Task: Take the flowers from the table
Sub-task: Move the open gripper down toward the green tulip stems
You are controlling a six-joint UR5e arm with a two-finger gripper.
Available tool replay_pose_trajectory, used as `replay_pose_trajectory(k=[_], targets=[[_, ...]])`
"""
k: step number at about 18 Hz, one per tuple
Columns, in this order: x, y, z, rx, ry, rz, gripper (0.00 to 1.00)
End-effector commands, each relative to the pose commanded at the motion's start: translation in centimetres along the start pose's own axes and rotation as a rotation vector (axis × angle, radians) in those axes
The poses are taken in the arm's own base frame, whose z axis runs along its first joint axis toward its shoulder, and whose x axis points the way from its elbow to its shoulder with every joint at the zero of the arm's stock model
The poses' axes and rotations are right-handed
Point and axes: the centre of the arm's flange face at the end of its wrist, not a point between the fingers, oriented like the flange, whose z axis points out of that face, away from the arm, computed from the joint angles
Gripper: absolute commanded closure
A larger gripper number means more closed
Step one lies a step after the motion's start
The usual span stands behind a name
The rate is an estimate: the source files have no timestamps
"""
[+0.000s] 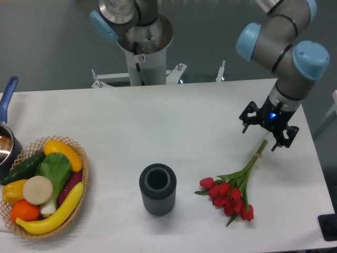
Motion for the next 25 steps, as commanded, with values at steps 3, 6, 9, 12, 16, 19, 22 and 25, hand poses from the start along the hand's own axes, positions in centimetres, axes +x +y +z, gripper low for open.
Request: replay_pose_trajectory(k=[3, 6, 9, 12, 16, 19, 22, 25], targets=[[-0.4, 0.0, 1.2, 0.0, 0.001, 0.001, 0.0], [-0.8, 0.3, 3.5, -0.002, 0.006, 0.003, 0.0], [-0.8, 0.4, 4.0, -0.002, 0.004, 0.005, 0.0], [-1.5, 0.6, 5.1, -0.001, -0.012, 0.007, 0.0], [-1.6, -0.2, 6.3, -0.012, -0.012, 0.02, 0.0], [-1.9, 0.0, 7.0, -0.043, -0.018, 0.023, 0.0], [-1.4, -0.6, 7.5, -0.065, -0.025, 0.041, 0.0], [-1.0, -0.5, 8.1, -0.068, -0.013, 0.036, 0.0]])
